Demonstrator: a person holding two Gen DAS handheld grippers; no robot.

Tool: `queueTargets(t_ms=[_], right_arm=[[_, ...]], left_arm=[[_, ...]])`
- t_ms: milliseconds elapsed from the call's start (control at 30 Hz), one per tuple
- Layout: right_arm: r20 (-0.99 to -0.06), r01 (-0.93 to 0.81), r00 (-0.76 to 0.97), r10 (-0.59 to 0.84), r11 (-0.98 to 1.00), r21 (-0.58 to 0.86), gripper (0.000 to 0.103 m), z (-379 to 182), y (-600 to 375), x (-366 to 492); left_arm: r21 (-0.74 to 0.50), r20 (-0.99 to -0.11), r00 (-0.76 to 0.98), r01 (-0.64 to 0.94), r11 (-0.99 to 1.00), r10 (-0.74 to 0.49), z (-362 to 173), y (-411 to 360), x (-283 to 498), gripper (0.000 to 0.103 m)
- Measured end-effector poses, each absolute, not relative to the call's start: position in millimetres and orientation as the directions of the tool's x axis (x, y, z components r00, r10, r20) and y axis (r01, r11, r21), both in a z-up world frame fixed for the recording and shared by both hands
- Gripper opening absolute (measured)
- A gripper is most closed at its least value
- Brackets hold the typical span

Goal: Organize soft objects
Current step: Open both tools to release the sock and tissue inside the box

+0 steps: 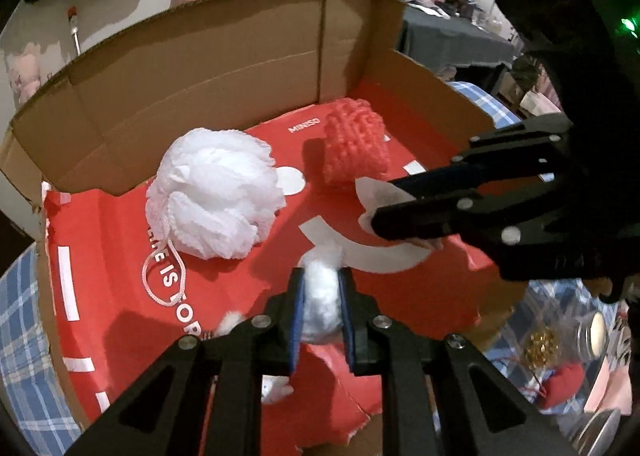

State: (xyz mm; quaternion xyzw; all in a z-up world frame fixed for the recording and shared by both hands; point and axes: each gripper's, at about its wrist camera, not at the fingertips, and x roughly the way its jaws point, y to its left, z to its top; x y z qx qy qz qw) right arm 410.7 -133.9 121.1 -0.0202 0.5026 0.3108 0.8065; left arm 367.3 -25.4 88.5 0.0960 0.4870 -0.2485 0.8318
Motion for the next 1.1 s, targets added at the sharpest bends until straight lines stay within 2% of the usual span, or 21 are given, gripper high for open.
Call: queueTargets(t_ms=[467,533,667,733,800,967,1100], right_arm=[[-0.883,-0.477,0.251,0.397,0.844,0.244,0.019,100.1,-118.7,425.5],[-0.890,-0.472,0.247,0.384,0.850,0.236,0.019,96.8,-118.4,426.4],[-0.895,-0.468,0.238,0.378,0.852,0.236,0.020,92.7,-118.0,427.9],[-0.897,-0.466,0.237,0.373,0.854,0.232,0.021,91.3,-117.7,428.5],[-0.898,-0.464,0.238,0.369,0.856,0.229,0.021,90.1,-117.1,429.5],[-0.902,-0.462,0.243,0.357,0.860,0.216,0.023,90.0,-112.9,430.5],[-0.906,-0.462,0.243,0.347,0.863,0.207,0.034,88.8,-108.5,431.8]], left_arm=[[-0.081,-0.898,0.352,0.458,0.885,-0.265,72.9,-24.8,390.6,0.020],[-0.082,-0.900,0.348,0.454,0.887,-0.261,70.9,-24.1,391.9,0.025],[-0.073,-0.906,0.343,0.447,0.892,-0.246,66.6,-25.0,393.7,0.028],[-0.076,-0.905,0.345,0.445,0.892,-0.249,66.0,-25.6,394.7,0.037],[-0.070,-0.905,0.349,0.438,0.896,-0.242,65.1,-24.5,394.4,0.040],[-0.068,-0.908,0.348,0.429,0.900,-0.235,64.2,-22.4,393.2,0.040],[-0.066,-0.908,0.350,0.423,0.904,-0.230,63.9,-20.1,392.6,0.047]])
